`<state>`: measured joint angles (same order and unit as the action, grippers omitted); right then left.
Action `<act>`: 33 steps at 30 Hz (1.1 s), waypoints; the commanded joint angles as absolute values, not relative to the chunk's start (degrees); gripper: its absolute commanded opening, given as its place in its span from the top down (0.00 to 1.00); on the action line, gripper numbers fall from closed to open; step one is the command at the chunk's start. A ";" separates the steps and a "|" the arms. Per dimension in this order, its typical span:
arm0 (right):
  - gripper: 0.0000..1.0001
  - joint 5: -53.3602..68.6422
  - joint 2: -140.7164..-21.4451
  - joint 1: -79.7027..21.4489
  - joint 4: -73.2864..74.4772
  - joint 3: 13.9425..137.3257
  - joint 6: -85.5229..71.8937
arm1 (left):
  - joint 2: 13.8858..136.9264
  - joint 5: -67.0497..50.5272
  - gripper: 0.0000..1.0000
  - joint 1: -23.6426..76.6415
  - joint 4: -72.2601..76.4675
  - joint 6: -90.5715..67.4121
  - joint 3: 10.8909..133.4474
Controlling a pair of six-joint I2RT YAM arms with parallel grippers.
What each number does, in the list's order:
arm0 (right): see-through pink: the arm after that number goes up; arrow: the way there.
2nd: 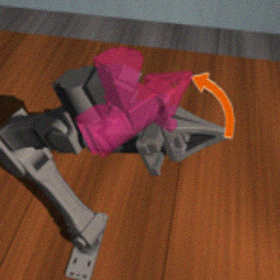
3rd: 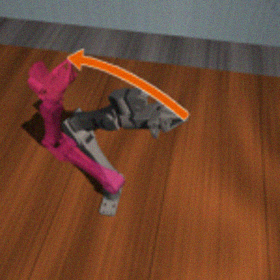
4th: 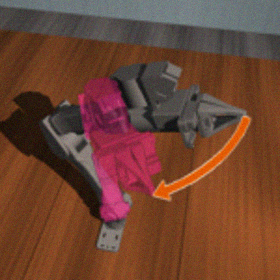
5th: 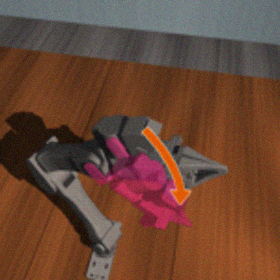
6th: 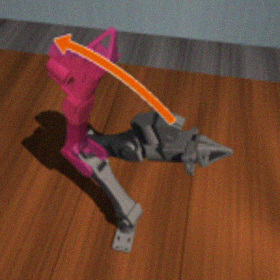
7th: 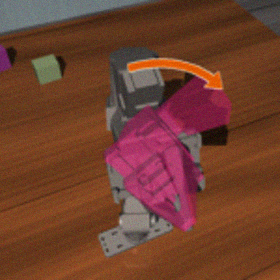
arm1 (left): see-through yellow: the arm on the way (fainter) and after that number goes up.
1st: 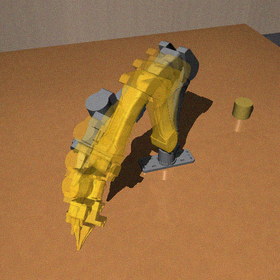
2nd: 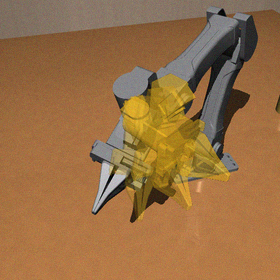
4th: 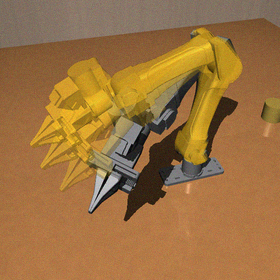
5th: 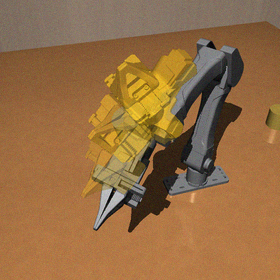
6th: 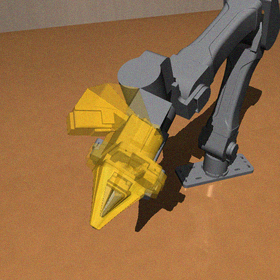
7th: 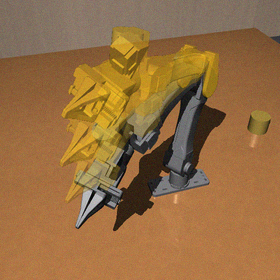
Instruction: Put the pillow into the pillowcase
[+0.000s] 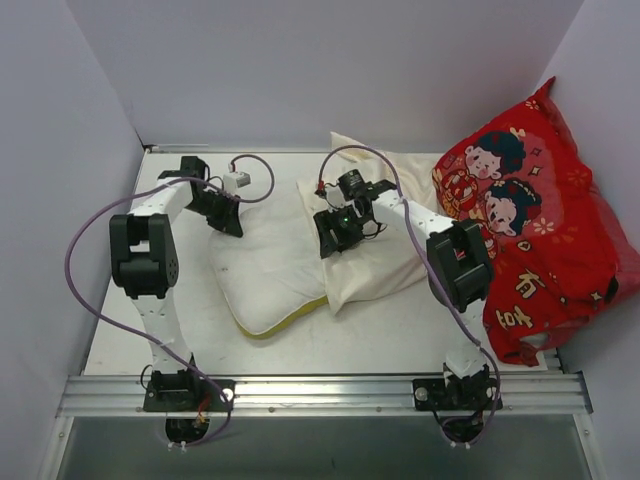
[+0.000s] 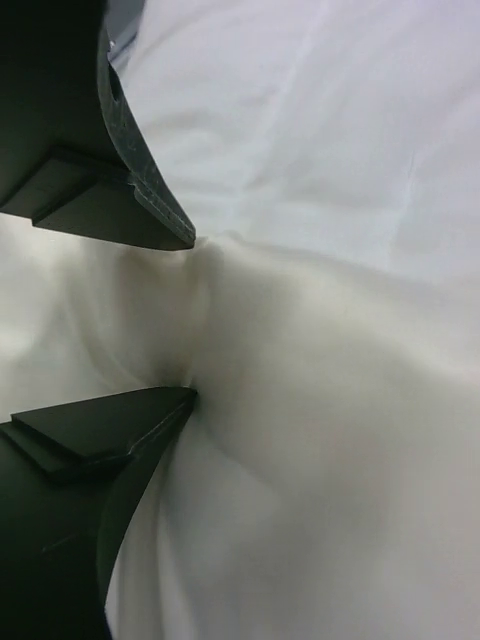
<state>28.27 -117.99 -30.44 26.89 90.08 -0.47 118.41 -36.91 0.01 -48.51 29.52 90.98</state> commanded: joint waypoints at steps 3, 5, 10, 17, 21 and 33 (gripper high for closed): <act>0.42 34.73 -107.07 -28.93 31.29 93.76 -2.81 | 109.11 -40.69 1.00 6.84 -50.01 41.89 86.14; 0.40 27.19 -105.91 -27.69 31.20 98.95 -3.34 | 105.31 -40.52 1.00 8.43 -47.92 45.59 83.42; 0.37 14.95 -110.38 -25.05 31.20 107.92 -0.45 | 95.28 -38.32 1.00 14.14 -42.47 50.01 75.24; 0.34 10.81 -121.01 -26.98 31.46 117.50 4.04 | 91.23 -36.12 1.00 18.10 -40.52 50.72 73.48; 0.31 8.80 -126.20 -29.00 30.77 121.55 5.88 | 90.70 -36.12 1.00 18.63 -40.52 50.71 73.48; 0.32 -5.27 -133.33 -31.99 25.14 124.45 9.67 | 90.00 -36.12 1.00 19.07 -40.25 50.54 72.16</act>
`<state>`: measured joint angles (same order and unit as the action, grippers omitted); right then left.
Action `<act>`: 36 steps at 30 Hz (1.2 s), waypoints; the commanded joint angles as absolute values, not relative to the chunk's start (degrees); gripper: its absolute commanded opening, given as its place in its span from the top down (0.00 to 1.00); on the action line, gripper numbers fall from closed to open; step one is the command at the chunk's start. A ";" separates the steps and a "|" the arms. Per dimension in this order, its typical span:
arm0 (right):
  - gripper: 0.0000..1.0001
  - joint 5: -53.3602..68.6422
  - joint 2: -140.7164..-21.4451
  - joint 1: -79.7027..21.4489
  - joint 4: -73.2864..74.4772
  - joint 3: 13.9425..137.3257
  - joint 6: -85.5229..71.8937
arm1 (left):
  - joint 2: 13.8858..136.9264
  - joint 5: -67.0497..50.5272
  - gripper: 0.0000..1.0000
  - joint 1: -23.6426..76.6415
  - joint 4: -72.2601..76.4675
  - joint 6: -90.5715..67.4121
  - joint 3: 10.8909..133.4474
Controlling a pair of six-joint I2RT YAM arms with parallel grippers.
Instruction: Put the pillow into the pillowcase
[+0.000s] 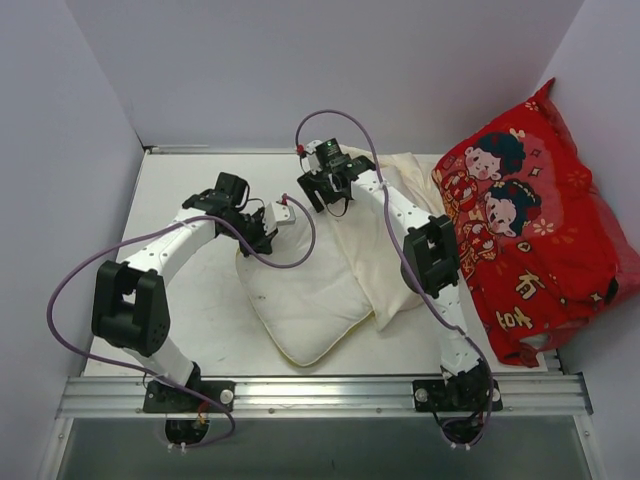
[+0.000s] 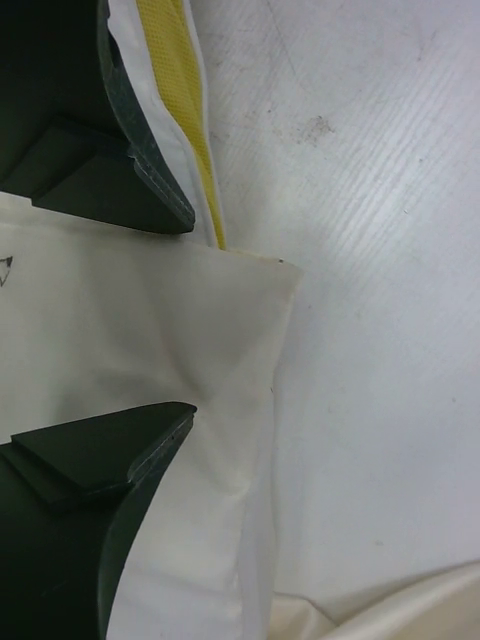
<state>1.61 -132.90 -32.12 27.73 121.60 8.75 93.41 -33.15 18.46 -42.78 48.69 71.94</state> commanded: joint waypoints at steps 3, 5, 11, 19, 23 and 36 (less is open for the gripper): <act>0.31 -5.89 -133.24 -31.99 23.38 124.63 9.14 | 90.00 -36.04 1.00 19.07 -40.17 50.54 71.98; 0.32 -5.28 -133.15 -31.99 21.89 124.63 9.23 | 89.91 -36.12 1.00 19.07 -40.17 50.54 71.90; 0.32 -3.43 -135.26 -32.87 21.53 125.33 11.69 | 89.74 -35.77 1.00 19.07 -40.08 50.71 72.07; 0.65 -2.02 -137.19 -33.05 23.37 123.66 15.20 | 89.82 -35.77 1.00 19.07 -40.17 50.63 72.16; 1.00 7.68 -134.32 -33.13 26.36 125.33 11.62 | 89.56 -35.77 1.00 19.07 -37.71 48.35 71.81; 1.00 39.38 -118.66 -39.90 10.67 114.45 -32.67 | 76.31 -34.46 1.00 20.65 -12.05 35.24 60.92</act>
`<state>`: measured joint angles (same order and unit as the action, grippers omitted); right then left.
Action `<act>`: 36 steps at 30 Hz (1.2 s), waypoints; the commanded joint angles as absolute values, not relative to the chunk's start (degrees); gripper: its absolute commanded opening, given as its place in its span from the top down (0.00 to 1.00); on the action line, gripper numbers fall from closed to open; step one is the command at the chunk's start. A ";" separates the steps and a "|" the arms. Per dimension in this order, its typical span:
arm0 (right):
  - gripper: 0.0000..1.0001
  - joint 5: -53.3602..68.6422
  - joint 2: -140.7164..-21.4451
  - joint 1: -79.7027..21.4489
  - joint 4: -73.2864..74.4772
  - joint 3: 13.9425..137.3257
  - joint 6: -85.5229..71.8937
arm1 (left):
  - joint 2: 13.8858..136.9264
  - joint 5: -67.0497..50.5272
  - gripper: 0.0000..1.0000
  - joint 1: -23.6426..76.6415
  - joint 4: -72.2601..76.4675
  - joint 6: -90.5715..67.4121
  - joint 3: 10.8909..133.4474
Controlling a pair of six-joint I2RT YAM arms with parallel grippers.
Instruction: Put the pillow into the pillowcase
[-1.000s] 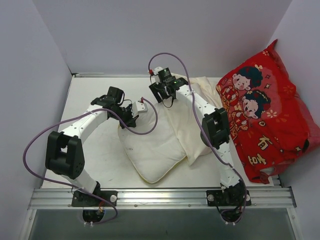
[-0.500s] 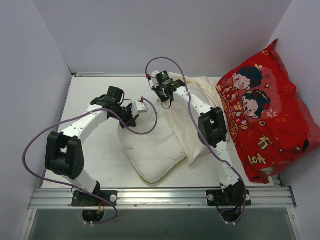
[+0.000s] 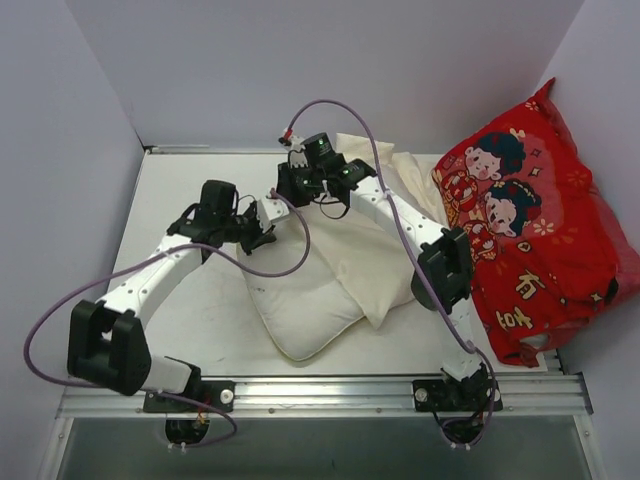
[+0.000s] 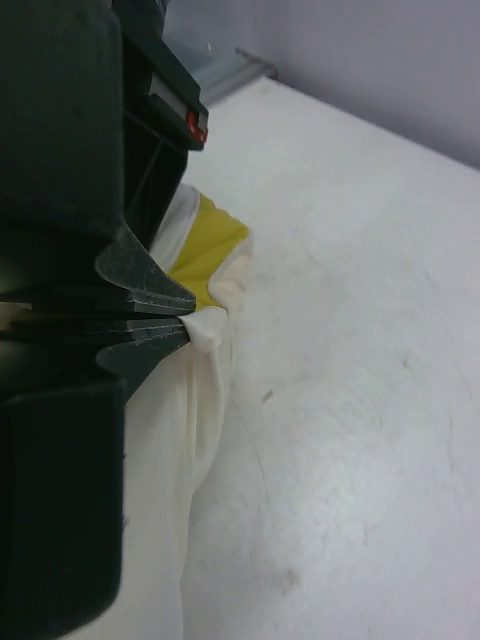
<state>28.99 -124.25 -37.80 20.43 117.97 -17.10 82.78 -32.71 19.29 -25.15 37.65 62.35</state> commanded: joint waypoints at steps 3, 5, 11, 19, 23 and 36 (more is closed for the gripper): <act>1.00 40.34 -119.09 -39.29 6.17 110.31 -39.62 | 72.43 -32.17 1.00 20.57 -12.39 36.65 55.82; 1.00 41.48 -120.75 -39.81 5.28 110.22 -42.61 | 71.46 -31.03 1.00 19.52 -12.39 35.78 52.40; 1.00 43.33 -121.55 -41.22 1.67 108.81 -43.24 | 71.19 -25.93 1.00 16.00 -10.81 21.82 46.59; 0.30 36.84 -104.44 -34.47 22.92 96.44 -13.51 | 60.22 -35.95 0.33 9.95 -25.58 20.03 47.45; 0.31 26.74 -88.82 -33.83 32.06 82.29 -0.46 | 64.30 -35.86 0.28 6.08 -28.73 24.60 51.75; 0.31 17.75 -67.34 -27.77 46.23 54.32 14.39 | 61.71 -40.08 0.13 27.35 -37.69 41.90 52.57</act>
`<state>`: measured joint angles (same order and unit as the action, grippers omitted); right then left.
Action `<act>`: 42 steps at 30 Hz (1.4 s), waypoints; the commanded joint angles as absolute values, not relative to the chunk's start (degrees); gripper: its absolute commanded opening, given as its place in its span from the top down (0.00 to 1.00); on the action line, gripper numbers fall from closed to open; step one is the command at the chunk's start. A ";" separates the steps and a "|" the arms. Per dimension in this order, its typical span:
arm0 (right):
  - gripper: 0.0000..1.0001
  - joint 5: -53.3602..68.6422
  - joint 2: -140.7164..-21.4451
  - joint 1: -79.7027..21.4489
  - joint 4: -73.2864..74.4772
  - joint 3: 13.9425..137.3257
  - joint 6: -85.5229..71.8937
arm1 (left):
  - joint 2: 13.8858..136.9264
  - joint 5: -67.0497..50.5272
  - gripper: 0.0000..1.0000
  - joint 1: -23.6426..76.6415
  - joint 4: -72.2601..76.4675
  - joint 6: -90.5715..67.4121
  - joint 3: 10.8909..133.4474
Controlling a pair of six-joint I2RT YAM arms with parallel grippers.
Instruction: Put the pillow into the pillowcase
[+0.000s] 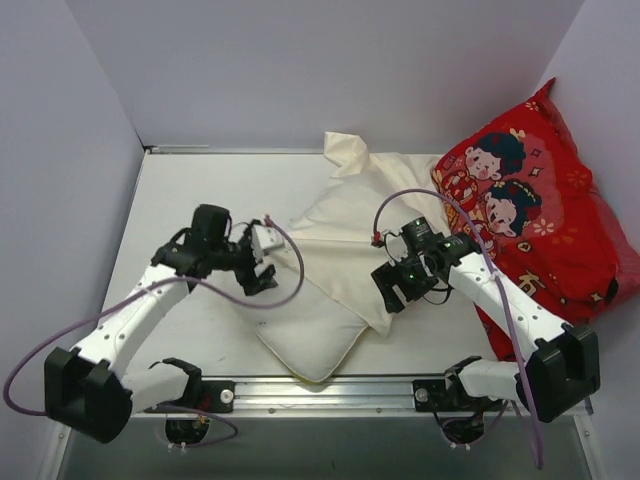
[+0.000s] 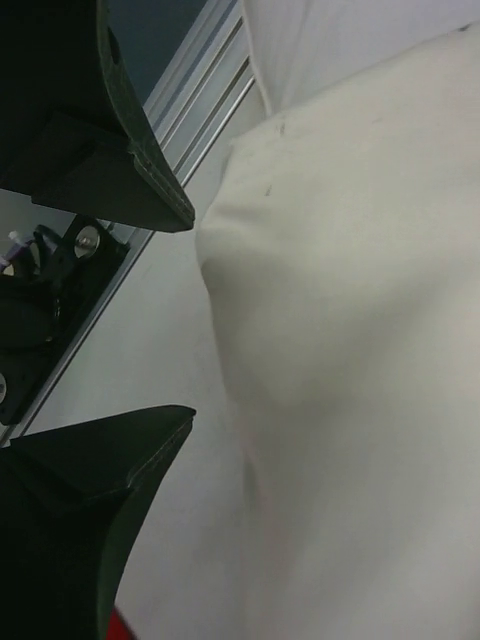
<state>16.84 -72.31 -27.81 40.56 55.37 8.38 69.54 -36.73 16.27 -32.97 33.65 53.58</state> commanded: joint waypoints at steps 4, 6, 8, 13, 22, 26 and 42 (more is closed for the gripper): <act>0.20 19.08 -65.56 -30.66 47.02 53.44 18.63 | 58.54 -33.25 0.09 45.72 -41.39 45.52 48.88; 0.19 17.94 -66.88 -32.60 47.20 53.00 19.59 | 59.67 -30.51 0.07 52.70 -40.87 46.92 47.47; 0.16 16.27 -70.30 -36.37 46.94 52.21 21.00 | 62.38 -23.35 0.03 61.15 -35.55 45.62 45.36; 0.27 10.65 -83.81 -37.18 40.10 51.85 20.21 | 71.09 -16.79 0.07 64.07 -30.50 43.94 43.86; 0.30 14.05 -104.13 -34.45 26.28 75.56 20.04 | 74.09 -16.44 0.41 64.34 -29.01 37.28 41.39; 0.29 17.92 -103.72 -33.93 26.89 83.15 17.84 | 73.57 -13.98 0.30 63.11 -27.16 32.53 42.80; 0.29 24.87 -95.43 -28.30 18.73 62.40 9.85 | 68.73 -12.57 0.04 60.12 -26.10 28.83 44.12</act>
